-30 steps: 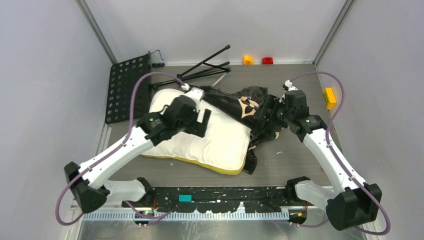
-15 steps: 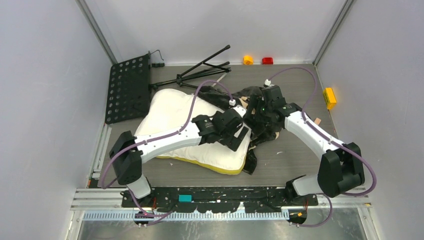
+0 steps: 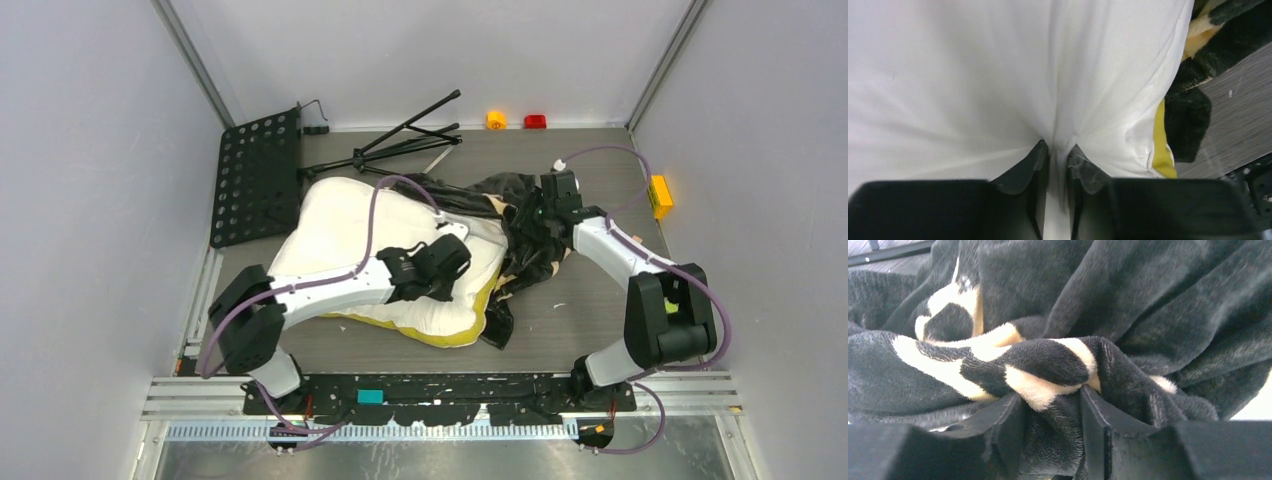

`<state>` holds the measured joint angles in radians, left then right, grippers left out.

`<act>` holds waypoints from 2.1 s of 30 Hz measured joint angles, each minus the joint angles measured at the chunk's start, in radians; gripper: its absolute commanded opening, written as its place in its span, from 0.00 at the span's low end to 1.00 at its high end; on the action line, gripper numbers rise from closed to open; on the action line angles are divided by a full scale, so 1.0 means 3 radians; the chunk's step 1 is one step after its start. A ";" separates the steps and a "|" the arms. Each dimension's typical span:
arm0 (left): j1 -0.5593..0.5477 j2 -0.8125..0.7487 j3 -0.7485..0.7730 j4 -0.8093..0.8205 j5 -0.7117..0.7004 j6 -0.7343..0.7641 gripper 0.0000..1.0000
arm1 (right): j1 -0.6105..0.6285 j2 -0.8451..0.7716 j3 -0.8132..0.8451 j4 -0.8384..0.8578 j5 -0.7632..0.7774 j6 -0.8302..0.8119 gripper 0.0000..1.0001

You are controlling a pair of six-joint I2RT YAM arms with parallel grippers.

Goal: Remove the pillowcase from the pillow

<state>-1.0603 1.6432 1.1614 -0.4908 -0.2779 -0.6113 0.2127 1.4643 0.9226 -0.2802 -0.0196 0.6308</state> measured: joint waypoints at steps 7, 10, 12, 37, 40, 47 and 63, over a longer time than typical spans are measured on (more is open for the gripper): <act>0.0228 -0.0752 -0.0385 -0.0090 -0.0004 -0.0051 0.00 | -0.0309 0.0332 0.0280 -0.0009 -0.0023 0.0001 0.27; 0.0441 -0.1259 -0.0484 -0.0384 0.0003 -0.0018 0.00 | -0.0430 0.0359 0.0342 -0.0023 0.0003 0.0001 0.27; 0.0599 -0.1587 -0.0490 -0.0557 -0.0009 0.0022 0.00 | -0.0493 0.0359 0.0390 -0.0055 0.0055 0.0001 0.28; 0.1139 -0.2177 0.0173 -0.1391 -0.0469 0.0585 0.00 | -0.0919 0.0350 0.1816 -0.0708 0.0342 -0.0011 0.00; 0.1170 -0.2174 0.0174 -0.1386 -0.0467 0.0596 0.00 | -0.1043 0.0394 0.2313 -0.0852 0.0332 -0.0003 0.00; 0.1186 -0.2021 0.0191 -0.1316 -0.0389 0.0586 0.00 | -0.1320 0.0916 0.4125 -0.1296 0.0132 0.0103 0.07; 0.1189 -0.0769 0.0534 -0.0580 0.0266 0.0369 0.00 | -0.1320 0.0018 0.2318 -0.1308 -0.0278 -0.0089 0.84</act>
<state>-0.7036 1.4124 1.3216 -0.6647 -0.1982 -0.5007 -0.1833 1.4696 1.6180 -0.6727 -0.1032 0.6041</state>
